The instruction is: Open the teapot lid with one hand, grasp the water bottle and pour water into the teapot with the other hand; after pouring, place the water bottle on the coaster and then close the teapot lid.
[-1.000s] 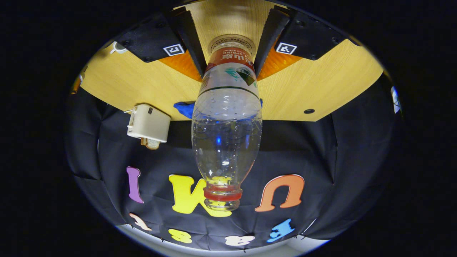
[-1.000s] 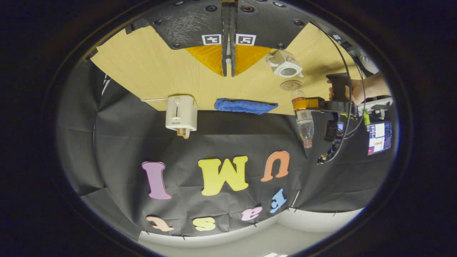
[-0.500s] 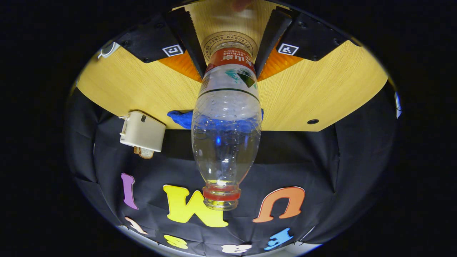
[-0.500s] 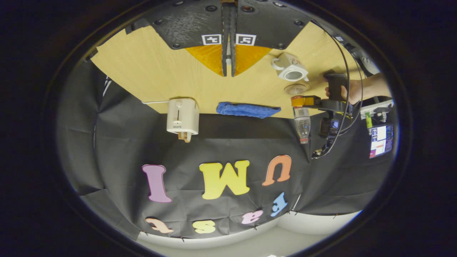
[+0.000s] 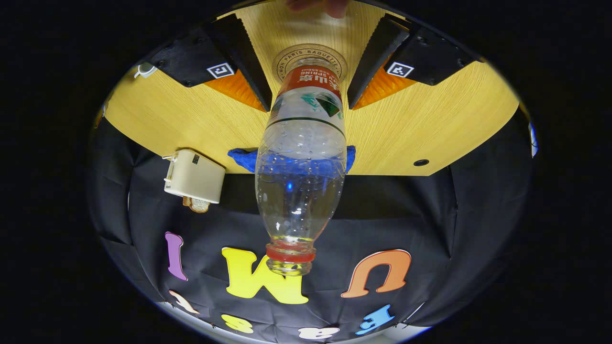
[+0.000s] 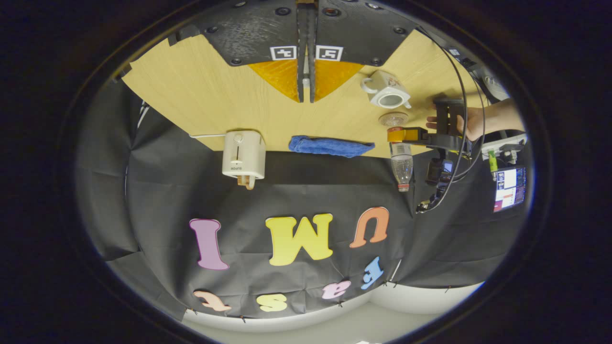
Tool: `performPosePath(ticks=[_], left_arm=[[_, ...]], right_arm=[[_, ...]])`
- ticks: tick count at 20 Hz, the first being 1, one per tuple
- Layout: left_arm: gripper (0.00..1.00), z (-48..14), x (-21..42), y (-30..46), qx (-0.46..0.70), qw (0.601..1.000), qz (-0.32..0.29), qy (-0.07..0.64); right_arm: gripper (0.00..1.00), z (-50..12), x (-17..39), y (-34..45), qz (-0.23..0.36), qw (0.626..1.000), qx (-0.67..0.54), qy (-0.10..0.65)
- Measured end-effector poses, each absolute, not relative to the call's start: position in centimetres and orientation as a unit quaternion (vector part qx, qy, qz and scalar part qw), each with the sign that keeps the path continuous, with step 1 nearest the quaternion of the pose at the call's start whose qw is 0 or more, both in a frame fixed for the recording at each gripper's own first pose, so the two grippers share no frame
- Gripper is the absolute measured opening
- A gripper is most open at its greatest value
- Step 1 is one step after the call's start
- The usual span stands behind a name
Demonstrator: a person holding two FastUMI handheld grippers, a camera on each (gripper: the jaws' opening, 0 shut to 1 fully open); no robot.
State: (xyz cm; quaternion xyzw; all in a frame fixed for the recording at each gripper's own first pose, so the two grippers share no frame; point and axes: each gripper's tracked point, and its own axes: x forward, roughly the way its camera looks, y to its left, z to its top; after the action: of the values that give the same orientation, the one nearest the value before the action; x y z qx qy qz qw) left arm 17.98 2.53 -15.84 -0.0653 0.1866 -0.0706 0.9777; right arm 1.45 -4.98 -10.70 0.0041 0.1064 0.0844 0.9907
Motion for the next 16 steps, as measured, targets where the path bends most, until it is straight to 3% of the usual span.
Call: performPosePath(ticks=[8,16], left_arm=[[0.99,-15.3,11.3,3.8,-0.077,0.978,-0.055,0.186],[0.99,-9.9,2.4,10.6,-0.061,0.991,0.026,0.115]], right_arm=[[0.0,-9.8,2.5,-1.8,0.118,0.988,0.009,0.095],[0.0,-9.7,5.9,8.0,0.216,0.972,0.012,0.087]])
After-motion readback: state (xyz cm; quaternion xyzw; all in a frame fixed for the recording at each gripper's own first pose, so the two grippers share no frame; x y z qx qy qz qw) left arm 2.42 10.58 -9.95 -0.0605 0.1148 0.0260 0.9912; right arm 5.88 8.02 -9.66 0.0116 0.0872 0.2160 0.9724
